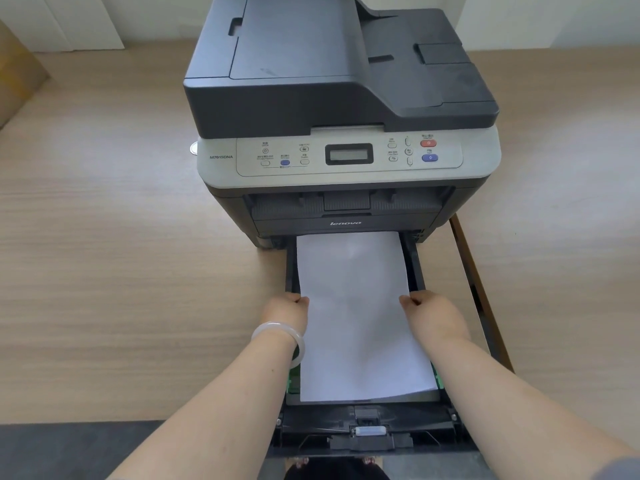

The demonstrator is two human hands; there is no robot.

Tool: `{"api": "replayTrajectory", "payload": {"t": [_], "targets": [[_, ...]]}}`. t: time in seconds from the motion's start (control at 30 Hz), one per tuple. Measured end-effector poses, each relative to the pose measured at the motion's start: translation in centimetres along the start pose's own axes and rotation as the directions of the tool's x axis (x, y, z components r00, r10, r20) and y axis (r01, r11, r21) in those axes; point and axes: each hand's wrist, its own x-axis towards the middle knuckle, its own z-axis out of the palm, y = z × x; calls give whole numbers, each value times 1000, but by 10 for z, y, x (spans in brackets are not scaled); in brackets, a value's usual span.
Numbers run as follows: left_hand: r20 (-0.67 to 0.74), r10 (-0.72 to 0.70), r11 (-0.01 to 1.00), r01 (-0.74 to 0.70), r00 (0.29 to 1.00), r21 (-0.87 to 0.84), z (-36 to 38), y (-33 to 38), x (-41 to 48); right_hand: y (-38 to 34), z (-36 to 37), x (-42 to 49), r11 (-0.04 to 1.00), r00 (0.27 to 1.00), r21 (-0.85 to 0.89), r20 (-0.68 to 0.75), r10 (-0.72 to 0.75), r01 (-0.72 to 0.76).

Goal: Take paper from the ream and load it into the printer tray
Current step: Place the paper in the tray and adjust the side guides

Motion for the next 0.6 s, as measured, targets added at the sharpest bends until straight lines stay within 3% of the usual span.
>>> {"api": "replayTrajectory", "payload": {"t": [0.17, 0.33, 0.47, 0.6], "targets": [[37, 22, 998, -24, 999, 64, 0, 3, 0, -4, -5, 0, 992, 997, -123, 68, 26, -18], [67, 22, 988, -32, 998, 149, -8, 7, -5, 3, -8, -4, 967, 999, -250, 34, -38, 45], [69, 32, 990, -42, 997, 136, -14, 11, -12, 12, -11, -9, 966, 995, -235, 29, -100, 104], [83, 53, 969, -71, 995, 235, -16, 14, -19, 17, -14, -12, 976, 991, -176, 29, -127, 130]]}}
